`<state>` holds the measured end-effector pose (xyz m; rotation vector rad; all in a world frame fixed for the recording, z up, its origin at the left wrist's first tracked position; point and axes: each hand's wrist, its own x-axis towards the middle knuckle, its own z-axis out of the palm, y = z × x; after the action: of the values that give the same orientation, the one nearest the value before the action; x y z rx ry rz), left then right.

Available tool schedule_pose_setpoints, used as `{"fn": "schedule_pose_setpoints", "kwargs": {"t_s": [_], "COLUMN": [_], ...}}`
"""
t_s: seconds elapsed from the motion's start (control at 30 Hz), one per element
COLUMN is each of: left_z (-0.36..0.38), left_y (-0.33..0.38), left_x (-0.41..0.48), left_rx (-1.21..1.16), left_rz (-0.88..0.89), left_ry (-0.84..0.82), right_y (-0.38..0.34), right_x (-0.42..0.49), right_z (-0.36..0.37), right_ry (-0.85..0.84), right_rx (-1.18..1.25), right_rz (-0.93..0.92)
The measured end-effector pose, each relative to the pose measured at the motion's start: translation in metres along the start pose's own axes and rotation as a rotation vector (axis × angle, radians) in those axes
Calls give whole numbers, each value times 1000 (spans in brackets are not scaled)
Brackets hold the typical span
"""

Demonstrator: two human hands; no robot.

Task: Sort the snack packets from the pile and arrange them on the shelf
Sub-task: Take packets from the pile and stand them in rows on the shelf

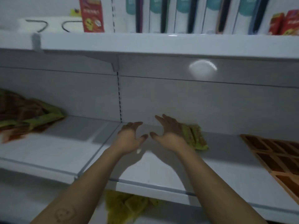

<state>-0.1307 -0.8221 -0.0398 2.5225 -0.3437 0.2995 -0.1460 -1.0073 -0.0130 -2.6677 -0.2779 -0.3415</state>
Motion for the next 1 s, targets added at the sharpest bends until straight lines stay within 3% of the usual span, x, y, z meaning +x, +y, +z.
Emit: {"fn": "schedule_pose_setpoints", "kwargs": {"t_s": [0.3,0.57,0.73,1.0], "left_z": [-161,-248,-277,-301], "left_y": [-144,-247,-284,-337], "left_x": [-90,-182,-219,-216], "left_rx": [256,381,414,447], "left_rz": [-226,-432,-575,-631], "left_ry": [184,286,289,278], "right_y": [-190,-339,-400,-454], "right_x": [27,34,39,86], "right_z": [73,151,187,222], "right_ry": [-62,-167,-245,-263], "right_rx": [61,107,89,-22], "right_rz": [-278,-480,-540,-566]}}
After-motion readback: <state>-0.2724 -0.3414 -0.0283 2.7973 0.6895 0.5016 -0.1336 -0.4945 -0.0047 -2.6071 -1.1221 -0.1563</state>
